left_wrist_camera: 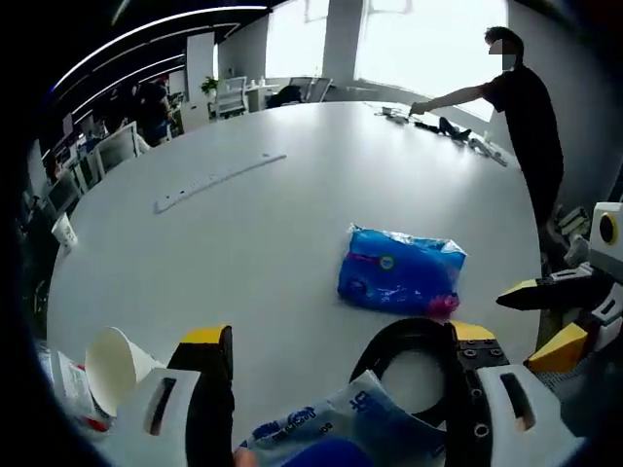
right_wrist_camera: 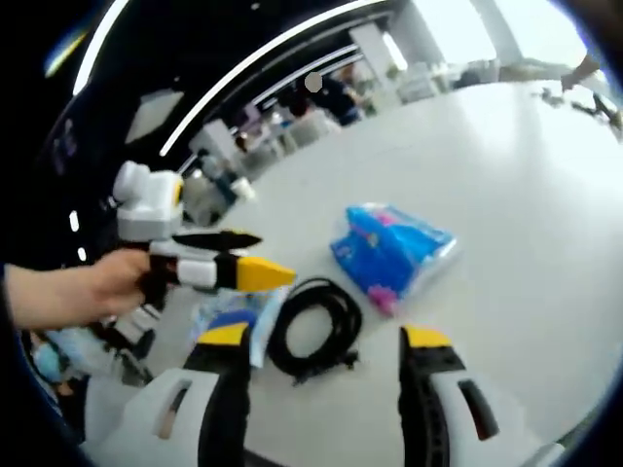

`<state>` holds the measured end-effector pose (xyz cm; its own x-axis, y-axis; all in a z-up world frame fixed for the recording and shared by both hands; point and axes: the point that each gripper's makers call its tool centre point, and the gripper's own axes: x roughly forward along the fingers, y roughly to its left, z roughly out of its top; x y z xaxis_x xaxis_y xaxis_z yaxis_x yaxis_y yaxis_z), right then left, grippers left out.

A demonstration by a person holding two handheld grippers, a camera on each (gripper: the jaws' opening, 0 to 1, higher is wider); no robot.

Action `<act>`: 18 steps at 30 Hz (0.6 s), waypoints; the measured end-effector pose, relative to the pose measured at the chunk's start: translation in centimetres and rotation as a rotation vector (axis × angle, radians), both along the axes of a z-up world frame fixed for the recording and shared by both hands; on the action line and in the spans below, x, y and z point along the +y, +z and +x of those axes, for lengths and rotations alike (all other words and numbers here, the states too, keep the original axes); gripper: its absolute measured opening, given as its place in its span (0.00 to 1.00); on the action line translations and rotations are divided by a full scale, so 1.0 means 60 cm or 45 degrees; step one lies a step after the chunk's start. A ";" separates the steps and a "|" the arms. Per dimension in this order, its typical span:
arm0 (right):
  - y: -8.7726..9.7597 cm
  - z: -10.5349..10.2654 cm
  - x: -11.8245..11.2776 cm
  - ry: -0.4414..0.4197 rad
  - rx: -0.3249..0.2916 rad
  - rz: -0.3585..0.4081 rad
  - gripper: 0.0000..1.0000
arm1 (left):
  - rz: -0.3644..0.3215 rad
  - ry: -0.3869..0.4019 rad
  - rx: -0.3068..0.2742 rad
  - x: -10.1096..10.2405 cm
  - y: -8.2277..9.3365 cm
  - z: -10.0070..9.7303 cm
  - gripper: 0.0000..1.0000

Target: Arrange the tabletop items into an orderly group along one side of the table until the central work area is clear of visible clutter.

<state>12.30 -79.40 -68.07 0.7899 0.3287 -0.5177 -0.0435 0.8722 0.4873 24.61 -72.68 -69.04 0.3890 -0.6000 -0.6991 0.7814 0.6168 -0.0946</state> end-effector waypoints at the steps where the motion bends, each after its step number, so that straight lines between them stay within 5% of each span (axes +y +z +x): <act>1: 0.002 0.001 -0.001 -0.007 -0.007 0.003 0.58 | 0.001 -0.003 0.002 -0.002 -0.001 0.001 0.89; 18: -0.015 0.005 -0.031 -0.089 0.031 0.010 0.57 | -0.015 -0.041 0.050 -0.039 -0.018 0.024 0.88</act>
